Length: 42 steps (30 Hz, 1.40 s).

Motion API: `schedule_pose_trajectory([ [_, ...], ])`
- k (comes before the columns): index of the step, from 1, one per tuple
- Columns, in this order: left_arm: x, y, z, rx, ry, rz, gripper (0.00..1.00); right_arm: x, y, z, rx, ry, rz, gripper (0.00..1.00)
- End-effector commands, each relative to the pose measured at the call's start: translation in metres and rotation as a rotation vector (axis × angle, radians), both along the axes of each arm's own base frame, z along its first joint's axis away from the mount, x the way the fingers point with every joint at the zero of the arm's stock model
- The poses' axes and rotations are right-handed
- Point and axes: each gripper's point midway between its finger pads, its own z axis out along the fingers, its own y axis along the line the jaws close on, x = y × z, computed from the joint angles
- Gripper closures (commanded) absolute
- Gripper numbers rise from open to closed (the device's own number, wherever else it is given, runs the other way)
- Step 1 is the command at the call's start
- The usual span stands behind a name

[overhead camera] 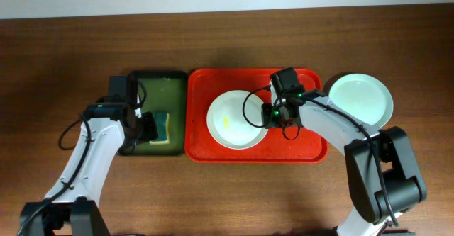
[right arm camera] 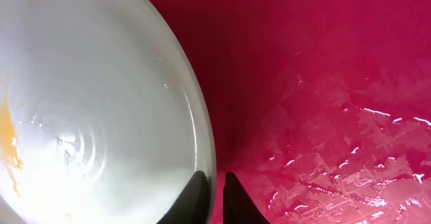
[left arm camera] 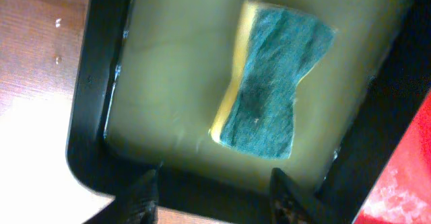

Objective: Clean dirty plates on tray and stack at the side
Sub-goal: 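Reach the left gripper into the black tray, grasp and lift the sponge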

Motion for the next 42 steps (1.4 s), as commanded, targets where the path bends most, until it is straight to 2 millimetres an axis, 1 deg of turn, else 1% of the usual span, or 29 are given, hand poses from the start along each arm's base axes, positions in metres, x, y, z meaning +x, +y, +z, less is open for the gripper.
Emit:
schedule_pose_trajectory([
  [1, 0.010, -0.004, 0.001, -0.008, -0.042, -0.074, 0.58, -0.001, 0.000, -0.001, 0.008, 0.010, -0.008, 0.93],
  [2, 0.011, -0.004, 0.000, -0.007, -0.045, -0.075, 0.61, -0.002, 0.000, -0.001, 0.010, 0.015, -0.013, 0.96],
  [5, 0.010, -0.004, -0.008, -0.006, -0.051, -0.082, 0.72, -0.006, -0.001, -0.002, 0.011, 0.039, -0.043, 0.96],
  [6, 0.010, -0.005, -0.011, -0.010, -0.058, -0.084, 0.74, -0.006, -0.001, -0.002, 0.011, 0.039, -0.043, 0.96],
  [8, 0.009, -0.020, -0.015, -0.074, -0.068, -0.181, 0.72, -0.006, -0.001, -0.002, 0.011, 0.039, -0.043, 0.96],
  [9, 0.009, -0.022, -0.015, -0.084, -0.069, -0.201, 0.72, -0.006, -0.001, -0.002, 0.011, 0.039, -0.043, 0.96],
  [12, 0.014, -0.022, -0.019, -0.081, -0.076, -0.208, 0.73, -0.006, -0.001, -0.002, 0.011, 0.039, -0.043, 0.96],
  [15, 0.018, -0.022, -0.029, -0.083, -0.061, -0.207, 0.70, -0.005, -0.001, -0.002, 0.013, 0.035, -0.043, 0.96],
  [16, 0.022, -0.023, -0.032, -0.083, -0.070, -0.207, 0.70, -0.005, -0.001, -0.002, 0.013, 0.035, -0.043, 0.95],
  [17, 0.028, -0.024, -0.032, -0.088, -0.091, -0.210, 0.75, -0.005, -0.001, -0.002, 0.014, 0.035, -0.043, 0.95],
  [18, 0.037, -0.024, -0.031, -0.085, -0.125, -0.211, 0.82, -0.005, -0.001, -0.002, 0.013, 0.035, -0.043, 0.95],
  [19, 0.042, -0.024, -0.030, -0.083, -0.147, -0.212, 0.83, -0.005, -0.001, -0.002, 0.012, 0.036, -0.043, 0.96],
  [20, 0.046, -0.024, -0.028, -0.081, -0.166, -0.213, 0.81, -0.005, -0.001, -0.002, 0.012, 0.036, -0.043, 0.95],
  [21, 0.050, -0.024, -0.027, -0.080, -0.179, -0.213, 0.73, -0.005, -0.001, -0.002, 0.012, 0.036, -0.043, 0.95],
  [22, 0.050, -0.024, -0.028, -0.080, -0.177, -0.213, 0.69, -0.005, -0.001, -0.002, 0.012, 0.036, -0.043, 0.95],
  [24, 0.048, -0.024, -0.030, -0.082, -0.166, -0.213, 0.64, -0.005, -0.001, -0.002, 0.012, 0.036, -0.043, 0.95],
  [26, 0.046, -0.024, -0.036, -0.083, -0.147, -0.212, 0.62, -0.005, -0.001, -0.002, 0.012, 0.036, -0.043, 0.95],
  [27, 0.044, -0.024, -0.044, -0.086, -0.122, -0.211, 0.61, -0.005, -0.001, -0.002, 0.011, 0.037, -0.043, 0.95],
  [29, 0.039, -0.024, -0.052, -0.089, -0.089, -0.210, 0.54, -0.006, -0.002, -0.002, 0.010, 0.039, -0.043, 0.95],
  [30, 0.036, -0.024, -0.053, -0.089, -0.076, -0.209, 0.56, -0.006, -0.002, -0.002, 0.007, 0.038, -0.043, 0.95],
  [31, 0.036, -0.024, -0.053, -0.089, -0.076, -0.209, 0.67, -0.006, -0.002, -0.002, 0.007, 0.038, -0.043, 0.95],
  [32, 0.036, -0.024, -0.054, -0.089, -0.073, -0.209, 0.73, -0.006, -0.002, -0.002, 0.007, 0.038, -0.043, 0.95],
  [34, 0.036, -0.024, -0.055, -0.090, -0.070, -0.209, 0.71, -0.006, -0.002, -0.002, 0.007, 0.038, -0.044, 0.95],
  [36, 0.034, -0.024, -0.056, -0.090, -0.067, -0.208, 0.73, -0.006, -0.002, -0.002, 0.007, 0.038, -0.044, 0.95],
  [38, 0.032, -0.024, -0.060, -0.090, -0.064, -0.208, 0.72, -0.006, -0.002, -0.002, 0.007, 0.038, -0.044, 0.95],
  [42, 0.028, -0.024, -0.077, -0.092, -0.015, -0.206, 0.74, -0.006, -0.002, -0.002, 0.007, 0.038, -0.044, 0.95],
])
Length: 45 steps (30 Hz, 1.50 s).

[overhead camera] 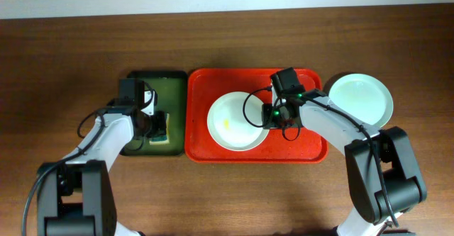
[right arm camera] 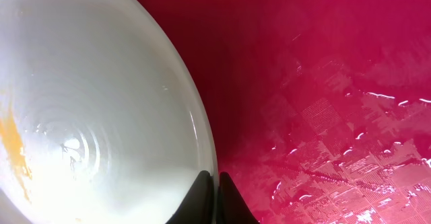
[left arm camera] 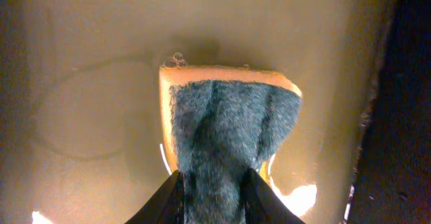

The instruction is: Clean dirty plates on tray and stack at the side

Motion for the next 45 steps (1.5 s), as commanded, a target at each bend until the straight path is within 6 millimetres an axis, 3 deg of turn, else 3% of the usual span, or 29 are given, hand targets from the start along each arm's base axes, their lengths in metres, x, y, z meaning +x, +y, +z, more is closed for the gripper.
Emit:
schedule_pose_trajectory([
  [1, -0.012, 0.000, -0.025, -0.001, 0.076, -0.006, 0.71, -0.001, -0.002, -0.002, -0.008, 0.009, -0.004, 0.95],
  [2, -0.013, 0.000, -0.028, -0.001, 0.086, -0.006, 0.70, -0.001, -0.002, -0.002, -0.008, 0.009, -0.004, 0.95],
  [4, -0.014, -0.001, -0.031, -0.006, 0.096, -0.007, 1.00, -0.002, -0.002, -0.002, -0.008, 0.009, -0.004, 0.95],
  [9, -0.012, -0.002, -0.026, -0.012, 0.090, -0.009, 1.00, -0.002, -0.003, -0.002, -0.009, 0.011, -0.004, 0.95],
  [11, -0.002, -0.002, -0.009, -0.012, 0.064, -0.008, 1.00, -0.002, -0.003, -0.002, -0.009, 0.011, -0.004, 0.95],
  [13, 0.018, -0.003, 0.022, -0.014, -0.019, -0.008, 1.00, -0.002, -0.003, -0.002, -0.009, 0.011, -0.004, 0.94],
  [16, 0.050, -0.003, 0.082, -0.017, -0.194, -0.010, 1.00, -0.002, -0.003, -0.002, -0.009, 0.011, -0.004, 0.88],
  [18, 0.050, -0.004, 0.105, -0.018, -0.248, -0.011, 1.00, -0.002, -0.003, -0.002, -0.009, 0.011, -0.004, 0.88],
  [22, 0.034, -0.003, 0.092, -0.016, -0.172, -0.010, 1.00, -0.001, -0.002, -0.001, -0.006, 0.006, -0.004, 0.91],
  [23, 0.035, -0.003, 0.091, -0.016, -0.175, -0.010, 1.00, -0.001, -0.002, -0.001, -0.006, 0.006, -0.004, 0.96],
  [45, 0.036, -0.007, 0.093, -0.038, -0.181, -0.019, 1.00, -0.001, -0.002, -0.001, -0.003, 0.007, -0.004, 0.96],
])
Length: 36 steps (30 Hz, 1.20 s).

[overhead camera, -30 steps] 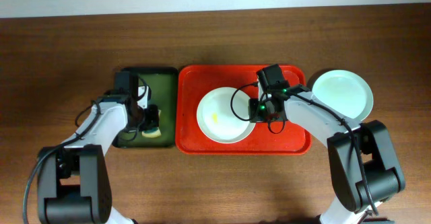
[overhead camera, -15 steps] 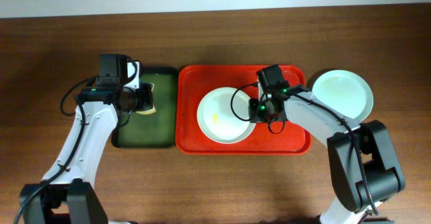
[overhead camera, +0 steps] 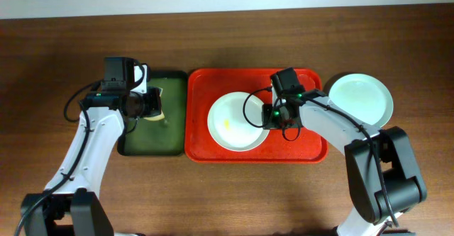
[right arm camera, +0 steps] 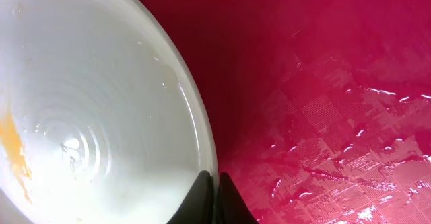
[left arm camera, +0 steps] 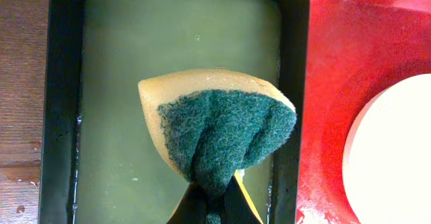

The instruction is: Clean dirty plates on tray and stack at the side

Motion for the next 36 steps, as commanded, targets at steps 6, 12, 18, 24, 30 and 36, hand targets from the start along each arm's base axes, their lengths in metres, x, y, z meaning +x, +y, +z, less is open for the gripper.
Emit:
schedule_pose_trajectory([
  [6, -0.003, -0.031, 0.000, -0.013, -0.005, -0.087, 1.00, -0.001, -0.001, -0.001, 0.001, 0.008, -0.010, 0.96],
  [12, -0.003, -0.059, -0.009, -0.004, 0.002, -0.158, 1.00, -0.013, 0.008, -0.002, 0.036, 0.060, -0.001, 0.96],
  [18, -0.007, -0.073, -0.024, -0.003, 0.044, -0.196, 1.00, -0.027, 0.025, -0.003, 0.046, 0.098, -0.010, 0.96],
  [24, 0.017, -0.048, 0.023, 0.159, -0.009, -0.121, 1.00, -0.024, 0.031, -0.002, 0.065, 0.091, -0.053, 0.96],
  [30, 0.006, -0.080, 0.005, 0.140, 0.053, -0.194, 1.00, -0.023, 0.030, -0.007, 0.077, 0.096, -0.121, 0.96],
  [36, -0.023, -0.145, -0.042, 0.026, 0.217, -0.222, 1.00, -0.029, 0.028, -0.014, 0.080, 0.111, -0.150, 0.96],
])
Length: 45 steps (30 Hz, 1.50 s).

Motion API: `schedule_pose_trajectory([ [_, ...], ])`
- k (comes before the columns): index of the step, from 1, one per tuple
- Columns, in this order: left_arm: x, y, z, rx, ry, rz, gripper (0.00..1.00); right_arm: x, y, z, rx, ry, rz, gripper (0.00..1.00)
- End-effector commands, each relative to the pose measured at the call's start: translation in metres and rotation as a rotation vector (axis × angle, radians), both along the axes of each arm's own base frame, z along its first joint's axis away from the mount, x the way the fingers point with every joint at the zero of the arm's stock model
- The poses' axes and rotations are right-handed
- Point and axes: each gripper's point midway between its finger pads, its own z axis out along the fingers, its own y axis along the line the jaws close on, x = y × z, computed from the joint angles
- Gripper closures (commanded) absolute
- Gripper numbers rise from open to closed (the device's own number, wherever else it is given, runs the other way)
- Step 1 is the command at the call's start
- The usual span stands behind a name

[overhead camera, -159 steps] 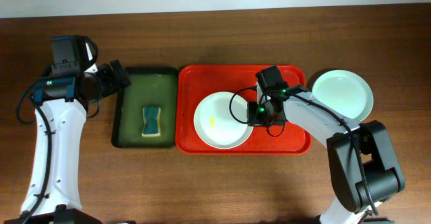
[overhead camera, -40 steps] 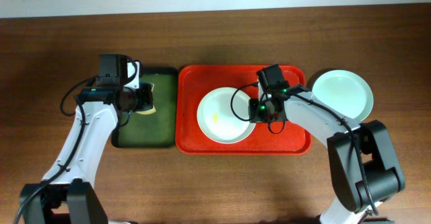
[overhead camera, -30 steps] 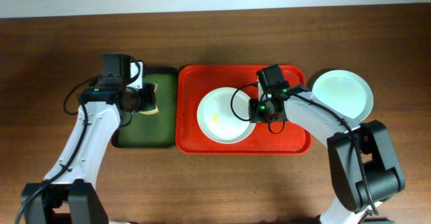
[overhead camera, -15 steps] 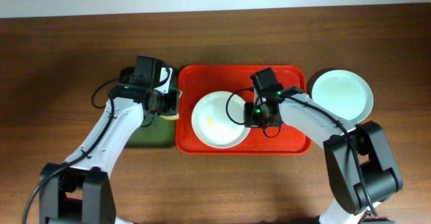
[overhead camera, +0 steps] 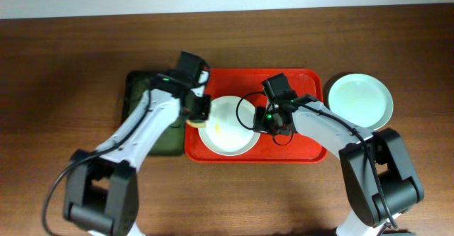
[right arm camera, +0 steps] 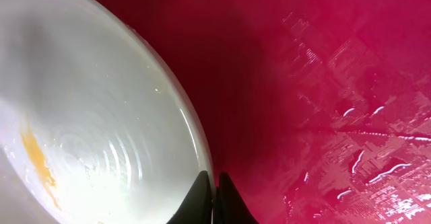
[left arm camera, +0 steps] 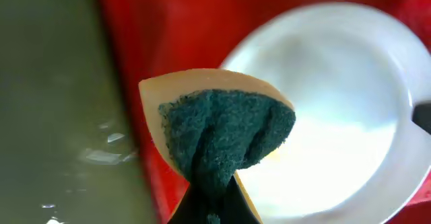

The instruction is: Clean dirty plates on tray and stack at the side

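Observation:
A white plate [overhead camera: 230, 130] with a yellow smear [right arm camera: 37, 158] lies on the red tray [overhead camera: 305, 147]. My right gripper [overhead camera: 264, 118] is shut on the plate's right rim [right arm camera: 202, 150], with the fingers pinching its edge. My left gripper [overhead camera: 201, 110] is shut on a yellow sponge with a green scouring face [left arm camera: 225, 126]. It holds the sponge just above the plate's left edge [left arm camera: 323, 116], green side facing the camera. Whether the sponge touches the plate cannot be told.
A dark basin of murky soapy water [overhead camera: 139, 94] stands left of the tray, partly under my left arm. A clean white plate [overhead camera: 360, 100] rests on the wooden table right of the tray. The tray's floor is wet [right arm camera: 350, 130].
My left gripper has carried the sponge from above the basin to the left edge of the dirty plate. The plate sits slightly further left on the tray, my right gripper still on its rim.
At first the sponge lay in the basin with my left gripper open over it. Then that gripper was shut on the sponge in the water, later holding it above the basin, and now over the plate. My right gripper stayed on the plate's rim throughout.

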Motion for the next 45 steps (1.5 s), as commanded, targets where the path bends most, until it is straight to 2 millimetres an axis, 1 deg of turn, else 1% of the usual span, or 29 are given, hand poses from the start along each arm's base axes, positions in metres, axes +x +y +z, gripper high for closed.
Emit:
schedule_pose_trajectory([
  [1, -0.012, -0.028, -0.021, -0.033, 0.078, 0.030, 1.00, -0.014, -0.002, -0.011, -0.017, 0.045, -0.011, 0.96],
  [3, -0.018, -0.037, -0.032, -0.021, 0.104, 0.014, 1.00, -0.014, -0.002, -0.011, -0.017, 0.045, -0.011, 0.96],
  [6, -0.022, -0.043, -0.043, -0.024, 0.134, 0.066, 1.00, -0.014, -0.002, -0.011, -0.017, 0.045, -0.011, 0.96],
  [10, -0.020, -0.044, -0.059, -0.020, 0.156, 0.097, 1.00, -0.015, -0.002, -0.011, -0.019, 0.048, -0.011, 0.96],
  [14, -0.024, -0.042, -0.085, 0.008, 0.206, 0.103, 1.00, -0.015, -0.002, -0.011, -0.019, 0.048, -0.011, 0.96],
  [16, -0.032, -0.042, -0.098, 0.025, 0.247, 0.097, 1.00, -0.015, -0.002, -0.011, -0.019, 0.048, -0.011, 0.96],
  [18, -0.040, -0.048, -0.107, 0.030, 0.276, 0.080, 1.00, -0.015, -0.002, -0.011, -0.019, 0.048, -0.011, 0.96],
  [20, -0.052, -0.061, -0.114, -0.004, 0.328, 0.050, 1.00, -0.015, -0.002, -0.011, -0.019, 0.048, -0.011, 0.95],
  [22, -0.062, -0.083, -0.109, -0.109, 0.371, -0.032, 1.00, -0.015, -0.002, -0.011, -0.019, 0.048, -0.011, 0.95],
  [24, -0.067, -0.105, -0.099, -0.238, 0.401, -0.107, 1.00, -0.015, -0.002, -0.011, -0.019, 0.048, -0.011, 0.95],
  [26, -0.061, -0.110, -0.088, -0.301, 0.408, -0.110, 1.00, -0.015, -0.002, -0.011, -0.019, 0.049, -0.010, 0.95],
  [28, -0.048, -0.108, -0.069, -0.321, 0.358, -0.116, 1.00, -0.015, -0.002, -0.012, -0.021, 0.052, -0.011, 0.95],
  [30, -0.037, -0.102, -0.050, -0.310, 0.286, -0.106, 1.00, -0.015, -0.002, -0.012, -0.020, 0.051, -0.011, 0.95],
  [33, -0.021, -0.081, -0.008, -0.219, 0.121, -0.079, 1.00, -0.015, -0.002, -0.012, -0.020, 0.051, -0.011, 0.95],
  [34, -0.018, -0.074, -0.001, -0.190, 0.091, -0.065, 1.00, -0.015, -0.002, -0.012, -0.020, 0.051, -0.011, 0.95],
  [35, -0.016, -0.064, 0.002, -0.146, 0.072, -0.019, 1.00, -0.015, -0.002, -0.012, -0.020, 0.051, -0.011, 0.95],
  [36, -0.013, -0.054, 0.000, -0.100, 0.060, 0.022, 1.00, -0.015, -0.002, -0.012, -0.020, 0.051, -0.011, 0.95],
  [37, -0.011, -0.044, -0.006, -0.048, 0.055, 0.069, 1.00, -0.015, -0.002, -0.011, -0.019, 0.048, -0.011, 0.96],
  [39, -0.012, -0.042, -0.014, -0.036, 0.069, 0.090, 1.00, -0.015, -0.002, -0.011, -0.019, 0.048, -0.011, 0.95],
  [42, -0.016, -0.040, -0.040, -0.006, 0.127, 0.101, 1.00, -0.015, -0.002, -0.011, -0.019, 0.048, -0.011, 0.96],
  [45, -0.017, -0.039, -0.061, 0.015, 0.161, 0.103, 1.00, -0.015, -0.002, -0.011, -0.019, 0.048, -0.011, 0.95],
])
